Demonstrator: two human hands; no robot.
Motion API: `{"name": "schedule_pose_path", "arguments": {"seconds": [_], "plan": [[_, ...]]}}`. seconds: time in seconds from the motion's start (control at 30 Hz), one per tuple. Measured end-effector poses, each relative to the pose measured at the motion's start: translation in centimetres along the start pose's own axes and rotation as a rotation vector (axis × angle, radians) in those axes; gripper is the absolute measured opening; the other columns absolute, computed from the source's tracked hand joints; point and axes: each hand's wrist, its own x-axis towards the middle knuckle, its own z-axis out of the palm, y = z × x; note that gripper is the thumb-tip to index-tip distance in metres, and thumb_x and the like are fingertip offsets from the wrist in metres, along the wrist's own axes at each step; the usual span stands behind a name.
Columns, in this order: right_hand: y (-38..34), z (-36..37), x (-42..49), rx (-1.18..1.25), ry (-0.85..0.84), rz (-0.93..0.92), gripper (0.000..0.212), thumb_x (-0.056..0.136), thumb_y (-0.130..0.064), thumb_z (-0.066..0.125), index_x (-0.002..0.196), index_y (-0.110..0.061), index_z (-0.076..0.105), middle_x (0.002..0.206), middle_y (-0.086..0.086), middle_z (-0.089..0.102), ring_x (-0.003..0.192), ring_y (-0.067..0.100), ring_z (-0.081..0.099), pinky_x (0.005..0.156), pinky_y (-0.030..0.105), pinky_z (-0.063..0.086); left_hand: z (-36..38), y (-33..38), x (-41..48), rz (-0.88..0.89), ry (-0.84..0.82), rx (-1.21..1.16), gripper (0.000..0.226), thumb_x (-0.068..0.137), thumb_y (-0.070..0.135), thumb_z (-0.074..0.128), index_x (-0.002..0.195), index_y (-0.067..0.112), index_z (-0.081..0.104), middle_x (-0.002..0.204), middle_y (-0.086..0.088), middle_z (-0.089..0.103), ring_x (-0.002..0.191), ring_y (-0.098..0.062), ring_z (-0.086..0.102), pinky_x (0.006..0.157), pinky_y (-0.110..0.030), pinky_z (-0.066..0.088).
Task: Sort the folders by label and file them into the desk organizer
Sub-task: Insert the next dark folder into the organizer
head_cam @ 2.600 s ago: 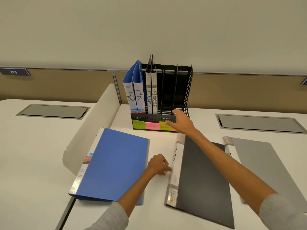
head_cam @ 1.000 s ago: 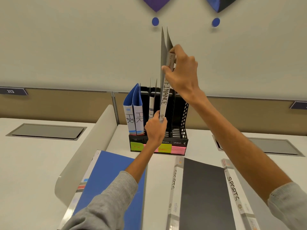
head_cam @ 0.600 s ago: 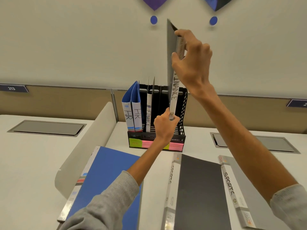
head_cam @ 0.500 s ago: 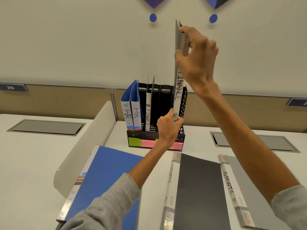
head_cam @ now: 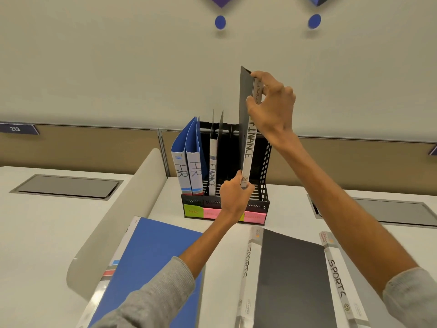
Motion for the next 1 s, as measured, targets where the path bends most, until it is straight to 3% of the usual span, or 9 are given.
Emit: {"name": "schedule_pose_path", "arguments": {"seconds": [0.1,0.23,0.37,0.53,0.67,0.77,0.83,0.9,1.0], "plan": [[1.9,2.0,-0.1,-0.006,-0.016,0.01,0.042,0.082,-0.015,0.062,0.124,-0.017,0.061,0.074,0.0,0.065,0.064,0.02,0.064,0.051,0.0,0.03,0.4,-2.1,1.9,-0.019,-0.084,0.019,0.046,0.093,0.019,0.06,0.138,0.007,0.053,0.099,-0.005,0.074,0.074,-0.01,0.067,0.075,-0.03,0.06],[4.7,4.2,-1.3,-0.019,-0.052,0.051,0.041,0.085,-0.014,0.063,0.125,-0.014,0.06,0.064,0.001,0.058,0.046,0.015,0.042,0.048,0.003,0.031,1.0,-5.1,3.2,0.008,-0.222,0.015,0.049,0.095,0.025,0.058,0.142,0.015,0.047,0.116,-0.004,0.071,0.088,-0.007,0.067,0.077,-0.019,0.058],[6.2,5.1,-0.8,0.003,0.0,0.068,0.042,0.084,-0.015,0.065,0.126,-0.012,0.06,0.077,0.001,0.068,0.05,0.014,0.051,0.059,0.001,0.041,1.7,-6.8,3.8,-0.035,-0.319,-0.037,0.055,0.098,0.031,0.053,0.149,0.018,0.036,0.133,-0.005,0.062,0.112,-0.018,0.065,0.086,-0.024,0.054],[6.4,5.9,-0.5,0.01,0.006,0.05,0.042,0.084,-0.016,0.064,0.126,-0.014,0.06,0.081,0.002,0.071,0.057,0.02,0.06,0.065,0.028,0.059,2.0,-7.5,4.4,-0.062,-0.434,0.147,0.059,0.101,0.045,0.042,0.153,0.02,0.026,0.132,-0.006,0.062,0.108,-0.025,0.065,0.087,-0.042,0.055],[6.3,6.1,-0.7,0.048,-0.014,0.053,0.043,0.085,-0.015,0.064,0.127,-0.013,0.059,0.08,0.013,0.071,0.061,0.029,0.064,0.062,0.037,0.058,2.0,-8.6,3.9,-0.088,-0.595,0.337,0.052,0.101,0.05,0.035,0.138,0.016,0.047,0.119,-0.011,0.066,0.099,-0.027,0.064,0.084,-0.045,0.054],[6.4,5.9,-0.9,0.084,-0.006,0.039,0.042,0.084,-0.014,0.066,0.126,-0.01,0.059,0.071,0.016,0.067,0.053,0.031,0.059,0.058,0.042,0.055,2.1,-9.6,3.3,-0.151,-0.608,0.362,0.044,0.101,0.044,0.042,0.105,0.007,0.066,0.084,-0.008,0.065,0.077,-0.024,0.061,0.075,-0.039,0.052],[6.6,5.8,-1.1,0.091,-0.004,0.032,0.041,0.084,-0.014,0.067,0.125,-0.01,0.058,0.069,0.016,0.066,0.051,0.031,0.059,0.058,0.041,0.055,2.1,-9.5,3.3,-0.226,-0.509,0.303,0.045,0.095,0.045,0.054,0.075,0.006,0.061,0.061,0.0,0.051,0.057,-0.016,0.048,0.062,-0.036,0.044],[6.4,6.1,-1.7,0.094,-0.043,0.013,0.041,0.085,-0.013,0.067,0.125,-0.009,0.057,0.071,0.017,0.067,0.055,0.029,0.062,0.058,0.039,0.057,2.4,-9.1,3.8,-0.265,-0.483,0.284,0.042,0.089,0.043,0.065,0.079,0.002,0.068,0.068,-0.006,0.062,0.06,-0.017,0.054,0.066,-0.04,0.05],[6.5,6.5,-2.5,0.085,-0.081,-0.005,0.04,0.088,-0.014,0.066,0.126,-0.01,0.055,0.077,0.017,0.069,0.059,0.028,0.064,0.057,0.038,0.057,2.4,-9.1,4.4,-0.285,-0.474,0.244,0.043,0.081,0.038,0.075,0.112,0.007,0.072,0.11,-0.008,0.072,0.095,-0.022,0.067,0.086,-0.039,0.055]]}}
